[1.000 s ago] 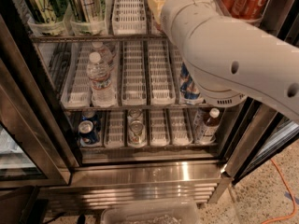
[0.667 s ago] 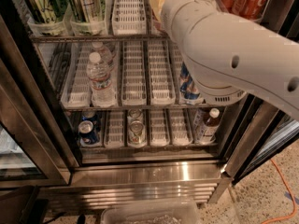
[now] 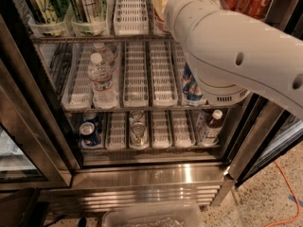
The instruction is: Pick coke can from top shelf of fridge
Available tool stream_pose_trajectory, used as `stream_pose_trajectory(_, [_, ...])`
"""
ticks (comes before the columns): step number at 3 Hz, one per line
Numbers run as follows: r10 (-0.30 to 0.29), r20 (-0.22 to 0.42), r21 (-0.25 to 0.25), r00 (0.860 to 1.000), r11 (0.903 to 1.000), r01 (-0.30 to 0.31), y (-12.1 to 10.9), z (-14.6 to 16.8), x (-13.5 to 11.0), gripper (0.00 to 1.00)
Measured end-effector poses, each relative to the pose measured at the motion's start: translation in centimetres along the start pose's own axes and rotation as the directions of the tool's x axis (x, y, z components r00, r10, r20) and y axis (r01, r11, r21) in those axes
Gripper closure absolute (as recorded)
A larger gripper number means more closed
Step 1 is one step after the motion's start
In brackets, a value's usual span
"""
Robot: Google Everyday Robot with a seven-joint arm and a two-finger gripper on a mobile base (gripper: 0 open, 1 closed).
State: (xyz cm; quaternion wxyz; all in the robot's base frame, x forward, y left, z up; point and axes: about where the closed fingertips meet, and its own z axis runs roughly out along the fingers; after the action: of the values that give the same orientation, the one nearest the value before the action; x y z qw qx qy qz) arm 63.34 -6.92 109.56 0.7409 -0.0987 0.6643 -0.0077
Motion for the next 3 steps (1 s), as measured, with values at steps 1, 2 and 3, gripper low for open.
stream_pose_trajectory(1, [0.0,0.0,0.0,1.0,1.0,0.0,0.0,0.0,0.0,1.0])
stream_pose_trajectory(2, [0.018,0.034,-0.008,0.999,0.9998,-0.018,-0.1,-0.7,-1.6,1.0])
stream_pose_trajectory(3, [0.046,0.089,-0.035,0.995,0.9984,-0.043,0.4,-1.8,-4.3,1.0])
